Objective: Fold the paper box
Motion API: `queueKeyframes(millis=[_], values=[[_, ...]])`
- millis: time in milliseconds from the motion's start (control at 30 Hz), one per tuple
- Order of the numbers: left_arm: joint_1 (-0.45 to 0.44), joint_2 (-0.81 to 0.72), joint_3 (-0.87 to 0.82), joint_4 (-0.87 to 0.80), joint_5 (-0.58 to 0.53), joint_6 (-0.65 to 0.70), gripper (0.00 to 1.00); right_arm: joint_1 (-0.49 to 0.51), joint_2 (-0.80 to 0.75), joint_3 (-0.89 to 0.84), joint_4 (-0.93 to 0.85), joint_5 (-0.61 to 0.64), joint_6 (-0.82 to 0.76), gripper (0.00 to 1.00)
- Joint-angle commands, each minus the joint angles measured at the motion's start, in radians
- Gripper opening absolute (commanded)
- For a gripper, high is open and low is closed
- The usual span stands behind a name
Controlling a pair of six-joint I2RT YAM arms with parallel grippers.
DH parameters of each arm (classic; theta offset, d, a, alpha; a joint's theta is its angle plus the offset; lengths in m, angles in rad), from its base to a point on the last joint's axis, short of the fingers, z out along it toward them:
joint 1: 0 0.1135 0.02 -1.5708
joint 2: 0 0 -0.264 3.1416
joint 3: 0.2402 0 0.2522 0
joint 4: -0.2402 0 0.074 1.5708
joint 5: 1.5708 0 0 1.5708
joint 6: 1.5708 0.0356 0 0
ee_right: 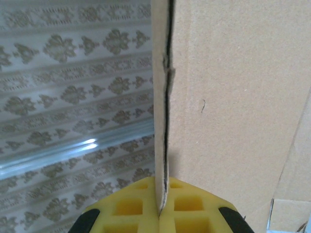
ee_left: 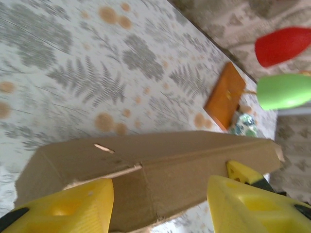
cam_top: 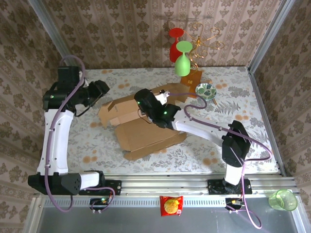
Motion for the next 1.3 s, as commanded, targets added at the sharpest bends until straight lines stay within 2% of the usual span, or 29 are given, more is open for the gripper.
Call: queueKeyframes(millis=[0,300,733,933,1100,1200,1267], values=[[-0.052,0.013,-0.014,0.062,0.086,-0.08,0.54,-0.03,-0.058,-0.051,0.052,0.107,0.035,0.0],[-0.114,0.057,-0.075,0.16,0.124,-0.174,0.55,-0.08,-0.123,-0.153,0.094,0.107,0.033,0.0],[-0.196,0.129,-0.15,0.293,0.118,-0.233,0.55,-0.11,-0.144,-0.195,0.118,0.07,0.032,0.0],[-0.222,0.148,-0.178,0.353,0.127,-0.274,0.51,-0.112,-0.15,-0.201,0.119,0.062,0.035,0.0],[-0.223,0.153,-0.202,0.411,0.128,-0.303,0.41,-0.112,-0.157,-0.209,0.12,0.056,0.041,0.0],[-0.223,0.155,-0.204,0.43,0.126,-0.312,0.21,-0.113,-0.164,-0.211,0.112,0.058,0.04,0.0],[-0.221,0.148,-0.202,0.435,0.118,-0.315,0.12,-0.116,-0.17,-0.216,0.108,0.061,0.04,0.0]])
